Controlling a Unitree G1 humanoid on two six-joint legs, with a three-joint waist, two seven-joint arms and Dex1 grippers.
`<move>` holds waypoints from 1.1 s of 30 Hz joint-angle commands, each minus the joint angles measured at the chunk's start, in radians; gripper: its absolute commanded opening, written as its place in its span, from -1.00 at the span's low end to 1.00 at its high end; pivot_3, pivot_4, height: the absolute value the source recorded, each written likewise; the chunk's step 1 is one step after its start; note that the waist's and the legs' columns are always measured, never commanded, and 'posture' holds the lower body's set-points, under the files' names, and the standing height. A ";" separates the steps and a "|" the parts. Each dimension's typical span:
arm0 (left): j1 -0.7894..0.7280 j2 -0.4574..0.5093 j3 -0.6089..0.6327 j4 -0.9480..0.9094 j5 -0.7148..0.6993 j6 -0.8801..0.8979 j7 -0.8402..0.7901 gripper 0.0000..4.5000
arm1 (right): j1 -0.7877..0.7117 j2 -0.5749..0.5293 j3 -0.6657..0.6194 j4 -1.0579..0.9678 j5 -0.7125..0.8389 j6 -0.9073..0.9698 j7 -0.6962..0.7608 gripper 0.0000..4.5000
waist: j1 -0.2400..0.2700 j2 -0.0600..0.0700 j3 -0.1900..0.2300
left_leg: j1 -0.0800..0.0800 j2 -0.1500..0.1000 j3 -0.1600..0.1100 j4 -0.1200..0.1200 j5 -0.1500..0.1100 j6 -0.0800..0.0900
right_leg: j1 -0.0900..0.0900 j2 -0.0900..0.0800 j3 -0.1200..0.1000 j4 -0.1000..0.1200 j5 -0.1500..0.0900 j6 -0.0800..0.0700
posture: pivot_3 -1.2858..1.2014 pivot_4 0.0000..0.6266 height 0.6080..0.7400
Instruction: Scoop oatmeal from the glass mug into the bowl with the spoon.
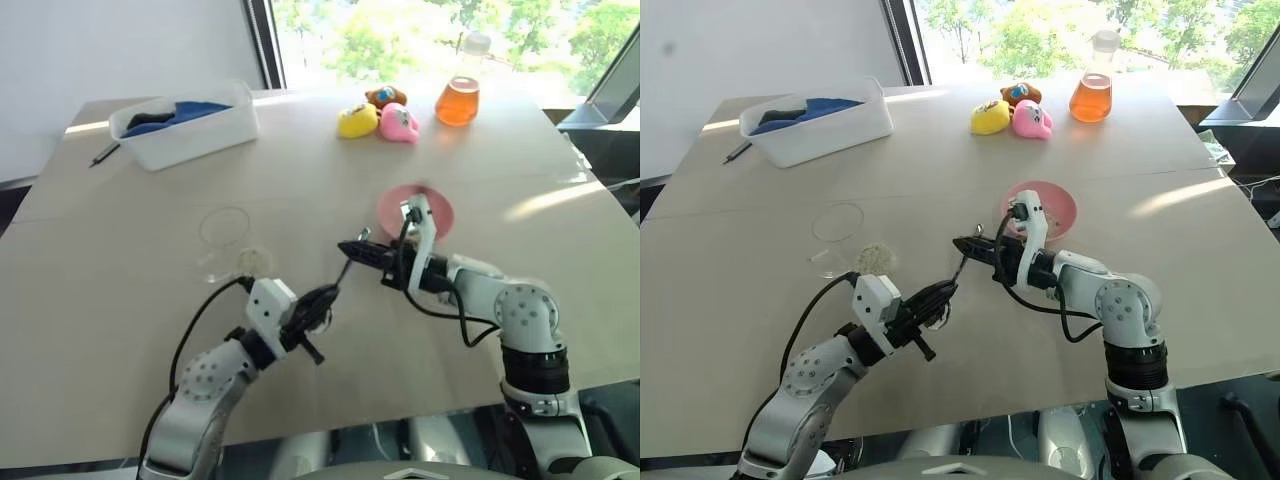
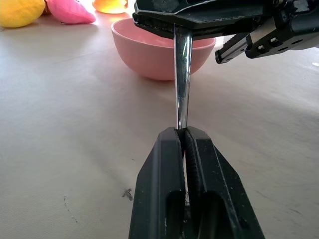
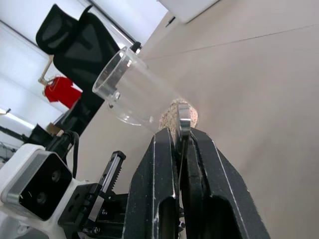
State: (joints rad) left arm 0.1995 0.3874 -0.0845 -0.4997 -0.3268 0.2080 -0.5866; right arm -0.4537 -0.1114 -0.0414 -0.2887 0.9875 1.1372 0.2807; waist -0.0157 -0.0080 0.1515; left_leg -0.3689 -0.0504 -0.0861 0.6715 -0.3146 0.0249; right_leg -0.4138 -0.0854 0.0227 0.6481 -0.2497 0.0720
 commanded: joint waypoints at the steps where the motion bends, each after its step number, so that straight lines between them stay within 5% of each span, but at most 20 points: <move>1: 0.035 0.008 0.037 -0.056 0.057 -0.046 0.048 -0.52 | -0.031 0.014 -0.072 -0.004 0.068 0.011 -0.048 -1.00 | 0.000 0.000 0.000 | 0.000 0.000 0.000 0.000 0.000 0.000 | 0.000 0.000 0.000 0.000 0.000 0.000 | 0.03 -0.52 1.00; 3: 0.080 0.037 0.054 -0.106 0.096 -0.040 0.065 -0.25 | -0.042 0.004 -0.112 0.002 0.098 0.018 -0.069 -1.00 | -0.001 0.000 0.000 | 0.000 0.000 0.000 0.000 0.000 0.000 | 0.000 0.000 0.000 0.000 0.000 0.000 | 0.03 -0.52 1.00; 8: 0.221 0.016 0.211 -0.281 0.185 -0.128 0.176 -0.25 | -0.097 -0.061 -0.247 0.072 0.161 0.013 -0.151 -1.00 | 0.002 0.001 0.001 | -0.001 0.000 0.001 0.000 0.000 0.000 | -0.001 -0.001 0.001 -0.001 0.000 0.000 | 0.03 -0.52 1.00; 15: 0.413 -0.200 0.225 -0.327 0.455 -0.337 0.422 -0.25 | -0.163 -0.114 -0.270 0.171 0.127 -0.013 -0.145 -1.00 | 0.000 0.003 0.001 | -0.001 0.000 0.004 -0.001 0.000 0.000 | -0.001 -0.001 0.003 -0.002 0.000 0.000 | 0.03 -0.52 1.00; 20: 0.398 -0.328 0.285 -0.276 0.470 -0.310 0.541 -0.25 | -0.197 -0.139 -0.272 0.184 0.126 -0.012 -0.143 -1.00 | 0.005 0.003 0.002 | -0.002 0.001 0.003 -0.001 0.000 0.001 | -0.001 0.000 0.002 -0.001 0.000 0.000 | 0.03 -0.52 1.00; 33: 0.243 -0.225 0.424 -0.007 0.406 -0.371 0.525 -0.25 | -0.299 -0.117 -0.339 0.201 0.283 0.018 -0.284 -1.00 | 0.000 0.004 0.002 | -0.003 0.000 0.002 0.001 0.000 0.001 | -0.001 0.000 0.001 -0.001 0.000 0.000 | 0.03 -0.52 1.00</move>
State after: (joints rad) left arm 0.4400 0.1508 0.3143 -0.5089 0.0935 -0.1226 -0.0598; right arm -0.7268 -0.2314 -0.3581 -0.0649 1.2154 1.1541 0.0190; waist -0.0157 -0.0042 0.1533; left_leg -0.3718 -0.0499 -0.0846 0.6721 -0.3147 0.0255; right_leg -0.4152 -0.0856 0.0231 0.6473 -0.2497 0.0721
